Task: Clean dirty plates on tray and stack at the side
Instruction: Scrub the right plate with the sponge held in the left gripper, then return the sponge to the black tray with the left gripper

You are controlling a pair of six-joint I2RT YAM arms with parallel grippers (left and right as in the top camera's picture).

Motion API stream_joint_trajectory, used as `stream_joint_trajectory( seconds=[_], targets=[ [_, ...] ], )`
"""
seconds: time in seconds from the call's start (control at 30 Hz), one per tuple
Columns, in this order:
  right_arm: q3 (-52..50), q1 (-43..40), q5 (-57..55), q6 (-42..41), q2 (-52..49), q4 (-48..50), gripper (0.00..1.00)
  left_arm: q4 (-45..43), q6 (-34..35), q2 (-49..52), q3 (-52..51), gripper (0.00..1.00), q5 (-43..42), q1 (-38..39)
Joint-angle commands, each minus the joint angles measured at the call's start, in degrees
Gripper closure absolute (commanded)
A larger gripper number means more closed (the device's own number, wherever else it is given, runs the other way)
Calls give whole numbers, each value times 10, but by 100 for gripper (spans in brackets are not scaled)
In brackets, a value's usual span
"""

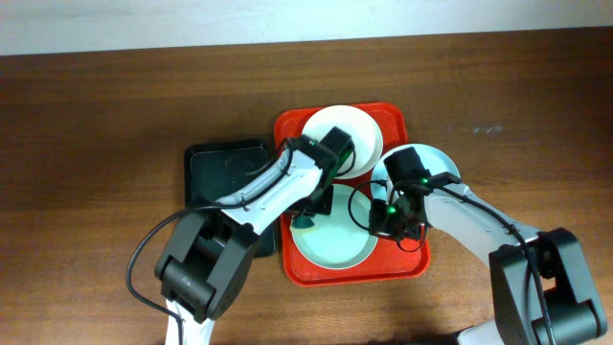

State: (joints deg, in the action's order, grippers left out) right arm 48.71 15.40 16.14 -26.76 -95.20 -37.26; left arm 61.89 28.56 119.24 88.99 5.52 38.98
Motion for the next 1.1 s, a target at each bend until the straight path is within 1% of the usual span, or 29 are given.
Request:
stream_joint_trajectory(
  seconds=[0.0, 0.07, 0.17, 0.3, 0.37, 0.47, 0.53, 0.57, 0.63, 0.7, 0.77, 0.8, 0.83, 0.87, 0.9, 0.93, 1.0, 1.03, 1.07],
  targets=[
    [-7, 0, -40, -1, -17, -9, 96, 47, 5, -4, 99, 100, -35, -14],
    [-7, 0, -40, -1, -17, -11, 96, 82, 1, -12, 140, 100, -56, -25],
    [-7, 0, -40, -1, -17, -14, 96, 130, -15, -40, 179, 100, -55, -67],
    [-7, 0, -40, -1, -17, -15, 96, 173, -17, -61, 178, 100, -3, -147],
    [-7, 0, -40, -1, -17, -15, 96, 175, -17, -60, 162, 100, 3, -182],
    [-7, 0, -40, -1, -17, -15, 96, 126, -28, -60, 85, 100, 1, -221],
    [-7, 0, -40, -1, -17, -13, 96, 64, -40, -60, 11, 100, 1, -230],
    [-7, 0, -40, -1, -17, -13, 96, 18, -43, -60, -42, 100, 1, -231],
    [-7, 0, -40, -1, -17, -13, 96, -11, -45, -60, -73, 100, 3, -232],
    [-7, 0, -40, -1, -17, -13, 96, -49, -61, -60, -98, 100, 3, -232],
    [-7, 0, -40, -1, -17, -13, 96, -55, -64, -60, -100, 100, 3, -232],
    [-7, 0, -40, -1, -17, -13, 95, -55, -64, -63, -98, 91, 3, -232],
    [-7, 0, -40, -1, -17, -12, 95, -52, -64, -65, -96, 78, 3, -232],
    [-7, 0, -40, -1, -17, -9, 92, -42, -63, -71, -89, 48, -2, -233],
    [-7, 0, -40, -1, -17, -5, 85, -30, -63, -77, -79, 39, -6, -233],
    [-7, 0, -37, -1, -17, -4, 87, -7, -63, -95, -59, 35, -8, -238],
    [-2, 0, -29, 13, -17, -5, 94, 20, -63, -117, -36, 31, -8, -245],
    [2, 0, -29, 21, -16, -9, 96, 37, -64, -133, -23, 30, -8, -251],
    [14, 0, -31, 27, -15, -25, 96, 52, -64, -150, -12, 28, -8, -258]
  ],
)
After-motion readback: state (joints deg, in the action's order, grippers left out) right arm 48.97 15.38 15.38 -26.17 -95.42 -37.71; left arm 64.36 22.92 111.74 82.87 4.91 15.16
